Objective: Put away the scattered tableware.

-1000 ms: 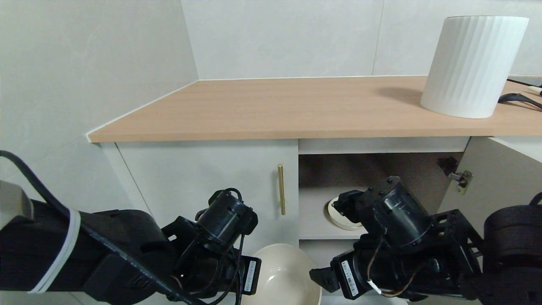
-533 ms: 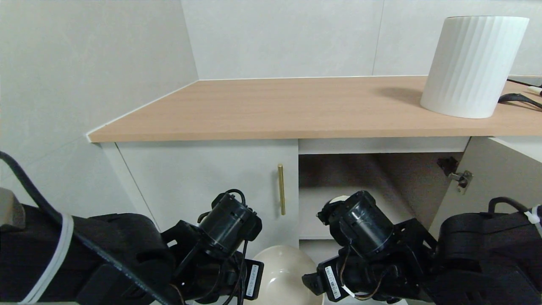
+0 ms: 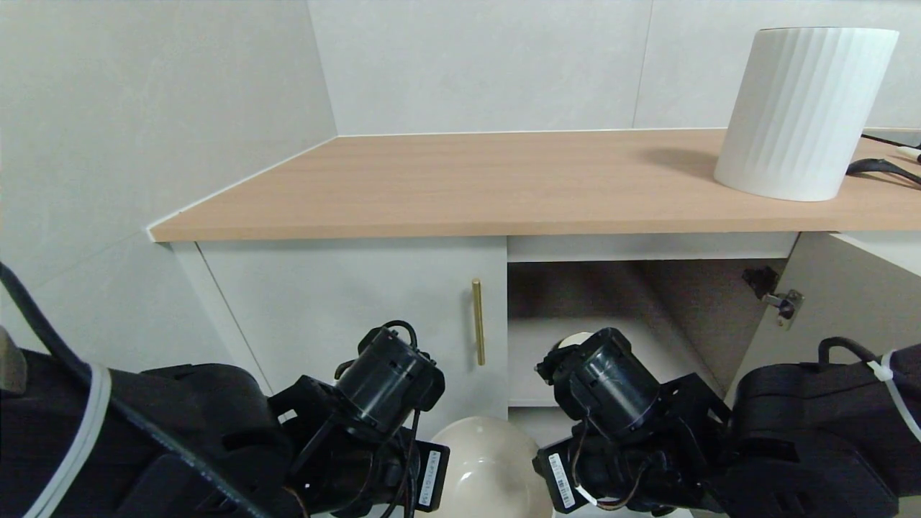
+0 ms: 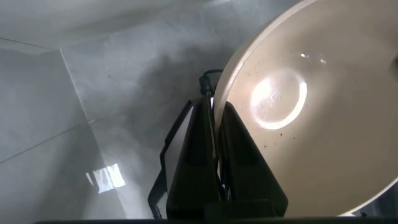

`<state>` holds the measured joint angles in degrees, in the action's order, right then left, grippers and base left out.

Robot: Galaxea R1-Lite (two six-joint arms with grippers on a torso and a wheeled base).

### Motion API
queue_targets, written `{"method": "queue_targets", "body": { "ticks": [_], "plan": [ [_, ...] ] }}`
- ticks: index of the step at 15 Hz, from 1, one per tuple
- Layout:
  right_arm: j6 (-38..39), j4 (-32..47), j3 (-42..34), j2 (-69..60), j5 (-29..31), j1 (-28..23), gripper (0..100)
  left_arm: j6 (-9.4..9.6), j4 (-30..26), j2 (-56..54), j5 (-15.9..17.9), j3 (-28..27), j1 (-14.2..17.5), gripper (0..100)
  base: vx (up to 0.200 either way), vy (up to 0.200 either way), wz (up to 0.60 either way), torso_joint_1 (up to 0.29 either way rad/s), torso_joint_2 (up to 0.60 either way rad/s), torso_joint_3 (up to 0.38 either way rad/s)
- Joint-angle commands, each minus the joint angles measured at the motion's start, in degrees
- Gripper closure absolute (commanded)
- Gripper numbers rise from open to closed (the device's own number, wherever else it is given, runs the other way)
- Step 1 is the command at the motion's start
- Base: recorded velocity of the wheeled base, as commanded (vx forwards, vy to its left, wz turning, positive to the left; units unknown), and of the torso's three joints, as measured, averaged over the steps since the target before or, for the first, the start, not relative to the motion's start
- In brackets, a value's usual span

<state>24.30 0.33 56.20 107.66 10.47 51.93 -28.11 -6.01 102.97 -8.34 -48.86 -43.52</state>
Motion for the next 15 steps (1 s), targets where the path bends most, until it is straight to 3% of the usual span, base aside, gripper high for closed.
{"method": "queue_targets", "body": {
  "ticks": [1,11,12,15],
  "plan": [
    [-0.04,0.2,-0.12,0.01,0.08,0.1,100,-0.01,-0.23,0.03,-0.1,-0.01,0.01,100,0.0,0.0,0.0,0.0,0.0,0.0],
    [-0.04,0.2,-0.21,-0.16,0.08,0.1,100,-0.01,-0.23,0.12,-0.1,-0.1,0.01,100,0.0,0.0,0.0,0.0,0.0,0.0],
    [-0.04,0.29,-0.21,-0.16,0.08,0.1,100,-0.01,-0.23,0.12,-0.1,-0.1,0.01,0,0.0,0.0,0.0,0.0,0.0,0.0],
    [-0.04,0.29,-0.21,-0.25,0.08,0.1,100,-0.1,-0.23,0.03,-0.1,-0.27,0.01,0,0.0,0.0,0.0,0.0,0.0,0.0]
  ]
}}
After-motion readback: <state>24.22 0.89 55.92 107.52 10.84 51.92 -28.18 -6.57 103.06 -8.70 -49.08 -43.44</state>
